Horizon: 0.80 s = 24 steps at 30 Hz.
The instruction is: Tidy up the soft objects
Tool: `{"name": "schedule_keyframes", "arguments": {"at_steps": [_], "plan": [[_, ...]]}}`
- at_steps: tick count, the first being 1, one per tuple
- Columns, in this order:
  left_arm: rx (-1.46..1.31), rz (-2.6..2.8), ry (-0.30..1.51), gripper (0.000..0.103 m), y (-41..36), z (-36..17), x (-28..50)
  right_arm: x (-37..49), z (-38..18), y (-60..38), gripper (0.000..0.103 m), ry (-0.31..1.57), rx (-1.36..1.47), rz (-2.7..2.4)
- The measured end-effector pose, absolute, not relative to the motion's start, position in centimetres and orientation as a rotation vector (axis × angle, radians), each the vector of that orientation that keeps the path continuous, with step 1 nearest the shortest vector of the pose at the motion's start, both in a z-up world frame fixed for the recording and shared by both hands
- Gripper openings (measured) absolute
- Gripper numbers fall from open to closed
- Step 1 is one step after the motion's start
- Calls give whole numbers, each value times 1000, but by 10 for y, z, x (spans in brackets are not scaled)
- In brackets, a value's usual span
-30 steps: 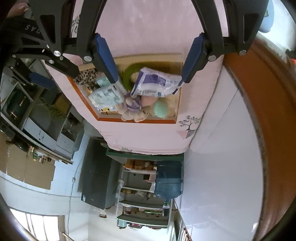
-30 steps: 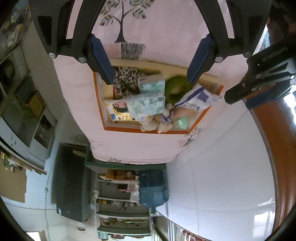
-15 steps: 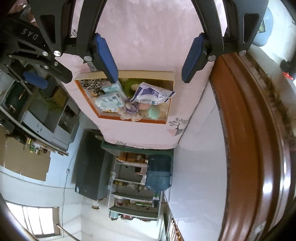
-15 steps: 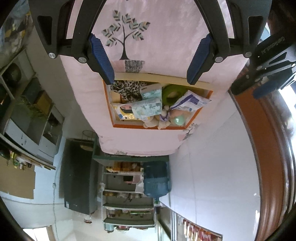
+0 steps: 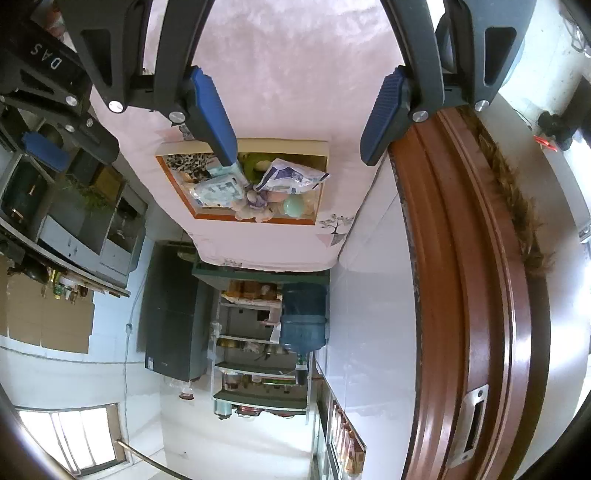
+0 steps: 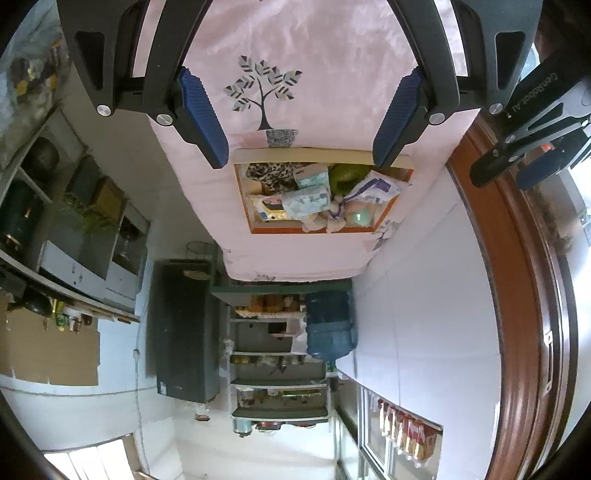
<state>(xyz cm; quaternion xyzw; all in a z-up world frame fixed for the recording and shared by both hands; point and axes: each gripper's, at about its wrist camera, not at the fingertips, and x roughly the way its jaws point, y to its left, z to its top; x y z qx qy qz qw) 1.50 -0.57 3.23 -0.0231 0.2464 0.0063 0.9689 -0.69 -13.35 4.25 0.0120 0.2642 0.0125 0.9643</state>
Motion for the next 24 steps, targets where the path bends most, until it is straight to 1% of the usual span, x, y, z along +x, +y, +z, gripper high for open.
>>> {"name": "schedule_keyframes", "arguments": {"at_steps": [24], "plan": [[-46,13,506,68,-5,34,9,-10,41,-133,82,541,41,33]]}}
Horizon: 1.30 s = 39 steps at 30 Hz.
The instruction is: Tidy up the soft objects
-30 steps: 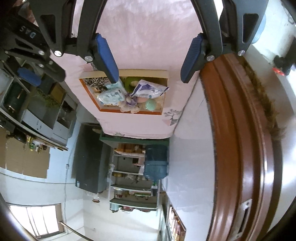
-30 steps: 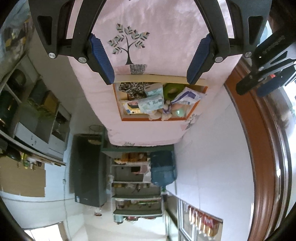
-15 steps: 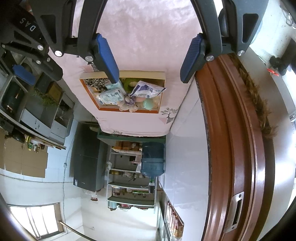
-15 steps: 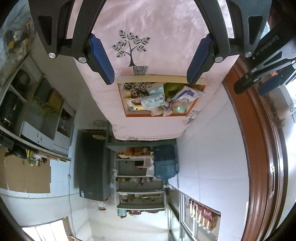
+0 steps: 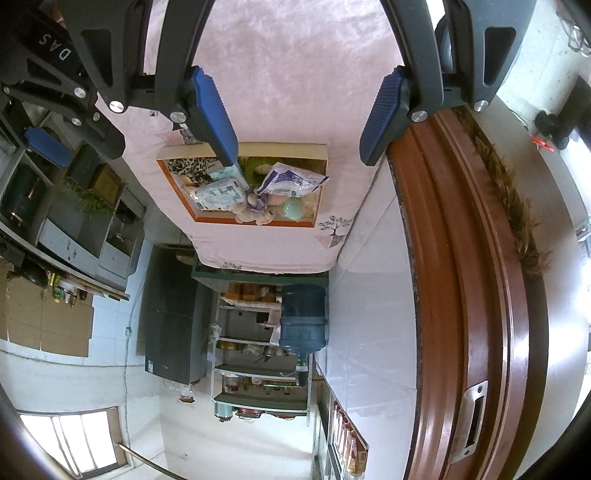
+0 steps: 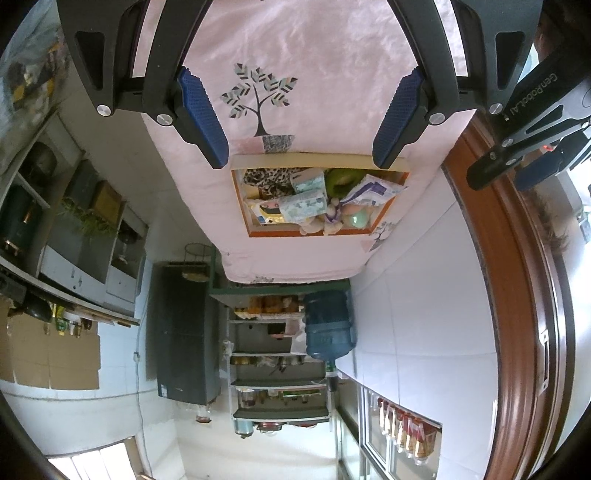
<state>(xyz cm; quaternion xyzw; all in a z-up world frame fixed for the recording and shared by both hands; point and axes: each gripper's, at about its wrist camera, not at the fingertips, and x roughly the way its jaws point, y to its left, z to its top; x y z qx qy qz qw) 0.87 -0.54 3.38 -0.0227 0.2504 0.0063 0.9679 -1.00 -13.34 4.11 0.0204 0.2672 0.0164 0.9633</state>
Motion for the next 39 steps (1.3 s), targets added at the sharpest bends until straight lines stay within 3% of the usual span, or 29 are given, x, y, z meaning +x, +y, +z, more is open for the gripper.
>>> {"name": "schedule_keyframes", "arguments": {"at_steps": [39], "plan": [[-40,20,506,68,-1,33,13,-7,40,-129,82,546,33,47]]}}
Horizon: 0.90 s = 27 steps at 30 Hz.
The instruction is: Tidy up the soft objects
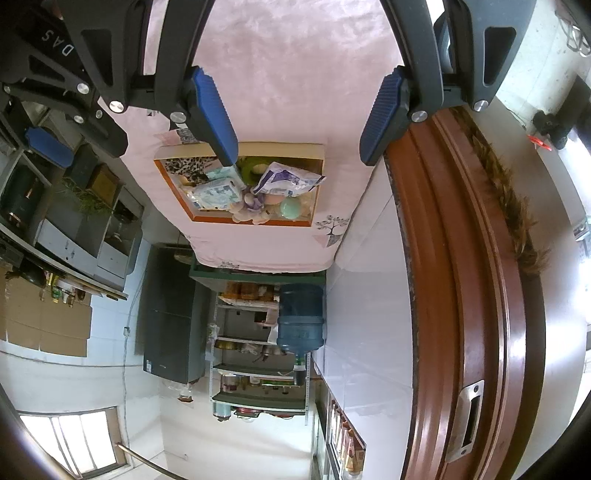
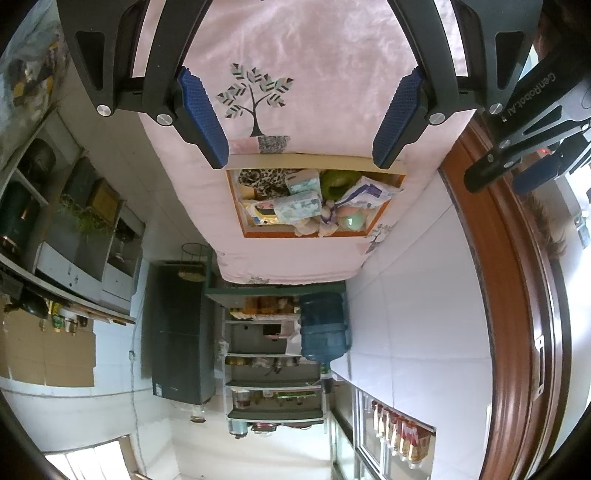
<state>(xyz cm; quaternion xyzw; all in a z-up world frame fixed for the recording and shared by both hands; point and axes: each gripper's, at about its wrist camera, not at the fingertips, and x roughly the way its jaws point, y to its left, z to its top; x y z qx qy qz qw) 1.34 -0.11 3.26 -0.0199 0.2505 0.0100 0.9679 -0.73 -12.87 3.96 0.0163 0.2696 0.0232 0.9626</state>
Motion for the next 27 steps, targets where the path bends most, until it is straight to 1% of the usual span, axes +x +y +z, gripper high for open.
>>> {"name": "schedule_keyframes", "arguments": {"at_steps": [27], "plan": [[-39,25,514,68,4,28,15,-7,39,-127,82,550,34,50]]}}
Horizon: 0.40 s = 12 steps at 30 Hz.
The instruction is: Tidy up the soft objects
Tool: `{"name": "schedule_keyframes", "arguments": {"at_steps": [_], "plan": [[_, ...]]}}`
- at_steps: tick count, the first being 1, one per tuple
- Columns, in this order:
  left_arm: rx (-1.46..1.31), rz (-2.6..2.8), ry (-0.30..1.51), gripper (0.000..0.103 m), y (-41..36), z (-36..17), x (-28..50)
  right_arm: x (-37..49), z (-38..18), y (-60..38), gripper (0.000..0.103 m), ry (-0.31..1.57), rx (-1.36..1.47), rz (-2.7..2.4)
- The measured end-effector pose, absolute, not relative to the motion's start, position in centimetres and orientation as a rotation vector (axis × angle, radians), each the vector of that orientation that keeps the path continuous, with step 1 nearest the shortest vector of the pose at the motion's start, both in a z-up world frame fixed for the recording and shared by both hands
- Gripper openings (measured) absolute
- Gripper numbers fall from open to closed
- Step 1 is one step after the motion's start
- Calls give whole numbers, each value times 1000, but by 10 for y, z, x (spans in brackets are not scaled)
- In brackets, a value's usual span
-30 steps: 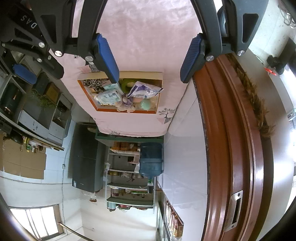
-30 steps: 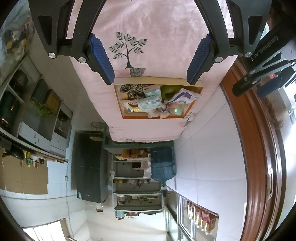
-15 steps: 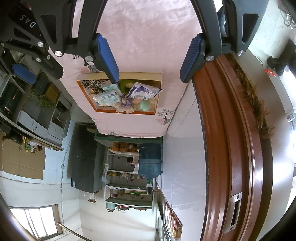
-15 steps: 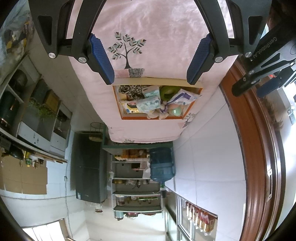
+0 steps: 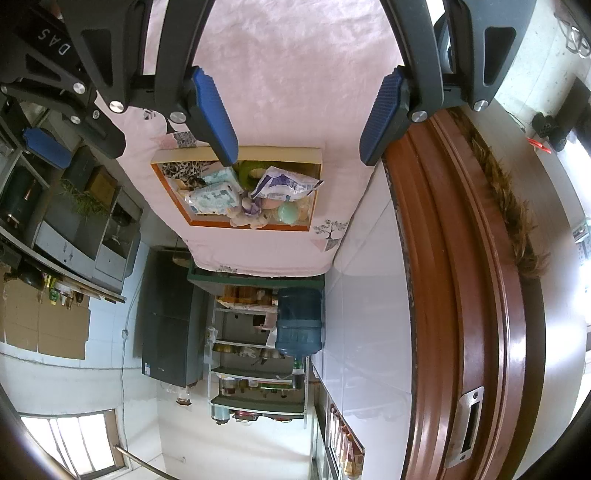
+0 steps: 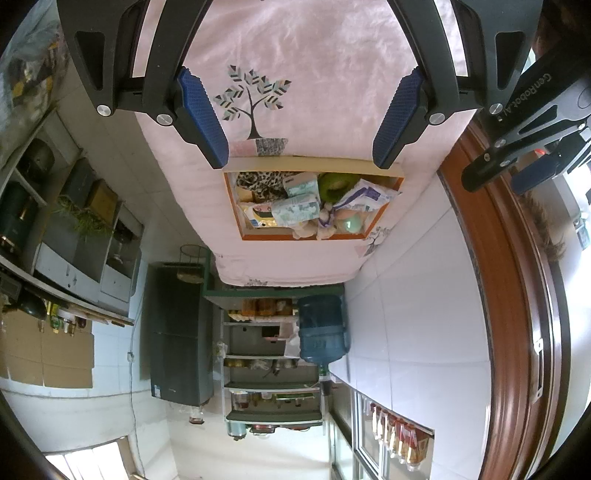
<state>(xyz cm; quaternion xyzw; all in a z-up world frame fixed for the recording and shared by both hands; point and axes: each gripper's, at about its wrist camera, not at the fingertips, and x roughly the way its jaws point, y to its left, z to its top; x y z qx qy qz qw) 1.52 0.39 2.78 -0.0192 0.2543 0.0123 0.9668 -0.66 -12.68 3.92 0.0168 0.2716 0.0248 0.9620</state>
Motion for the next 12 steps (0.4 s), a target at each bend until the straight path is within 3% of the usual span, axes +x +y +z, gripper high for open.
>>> {"name": "schedule_keyframes", "arguments": {"at_steps": [12], "plan": [[-32,23,518,68,4,20,16,-6,36,-124,82,557,37,55]]}}
